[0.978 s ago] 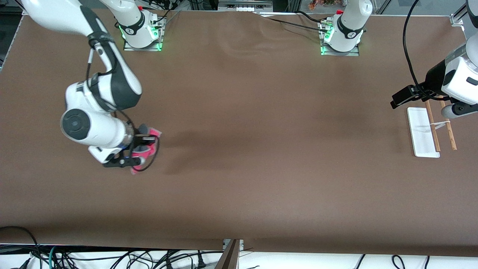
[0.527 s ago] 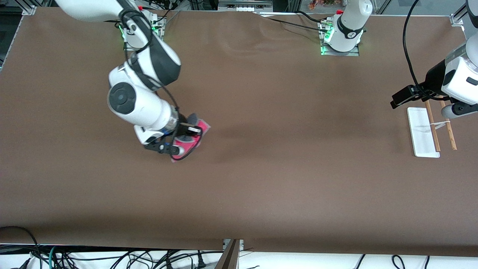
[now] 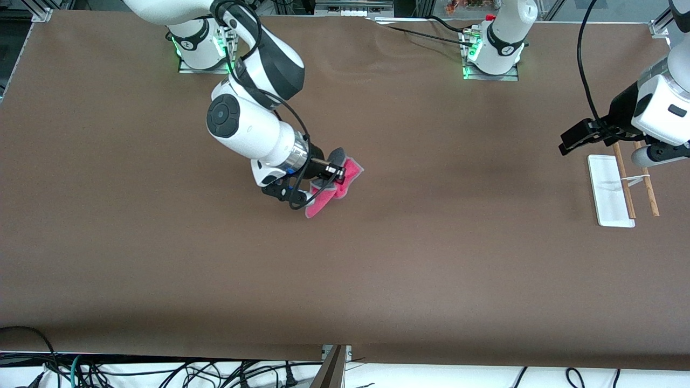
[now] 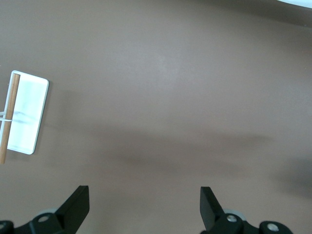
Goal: Pass towel and hang on rack
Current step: 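Lift the towel with the right gripper and carry it toward table center, then hold the towel with the right gripper while the left gripper reaches it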
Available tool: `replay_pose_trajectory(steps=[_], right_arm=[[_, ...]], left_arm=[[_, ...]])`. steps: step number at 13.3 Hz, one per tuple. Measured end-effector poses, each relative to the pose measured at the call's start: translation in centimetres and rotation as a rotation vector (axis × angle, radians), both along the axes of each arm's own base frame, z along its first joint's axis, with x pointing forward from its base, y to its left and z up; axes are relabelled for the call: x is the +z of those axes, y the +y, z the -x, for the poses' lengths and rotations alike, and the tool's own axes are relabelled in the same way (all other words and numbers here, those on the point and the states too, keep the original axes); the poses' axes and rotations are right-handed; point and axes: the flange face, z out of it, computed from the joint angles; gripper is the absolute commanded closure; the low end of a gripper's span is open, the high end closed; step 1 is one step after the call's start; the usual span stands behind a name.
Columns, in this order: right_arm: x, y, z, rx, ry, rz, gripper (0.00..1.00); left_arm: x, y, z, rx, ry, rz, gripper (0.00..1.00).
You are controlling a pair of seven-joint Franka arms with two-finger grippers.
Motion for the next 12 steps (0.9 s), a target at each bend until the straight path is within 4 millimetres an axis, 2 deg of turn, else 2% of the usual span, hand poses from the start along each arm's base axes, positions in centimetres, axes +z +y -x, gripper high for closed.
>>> replay_pose_trajectory(steps=[4, 6, 9, 10, 12], right_arm=[[0.0, 0.4, 0.2, -0.004, 0.005, -0.014, 1.00], [-0.1, 0.8, 0.4, 0.002, 0.006, -0.014, 1.00], [-0.2, 1.5, 1.0, 0.012, 0.007, -0.014, 1.00], [-0.3, 1.6, 1.0, 0.014, 0.009, -0.014, 1.00], [-0.6, 2.2, 1.5, 0.023, 0.012, -0.014, 1.00]], left_arm=[[-2.9, -1.3, -2.1, -0.019, 0.027, 0.002, 0.00], [-3.4, -2.5, -2.7, -0.037, 0.029, 0.003, 0.00], [-3.7, -4.6, -2.3, -0.073, 0.040, 0.001, 0.00], [-4.9, -5.6, -2.1, -0.090, 0.064, -0.003, 0.00], [-9.1, -7.8, -1.4, -0.137, 0.131, -0.013, 0.00]])
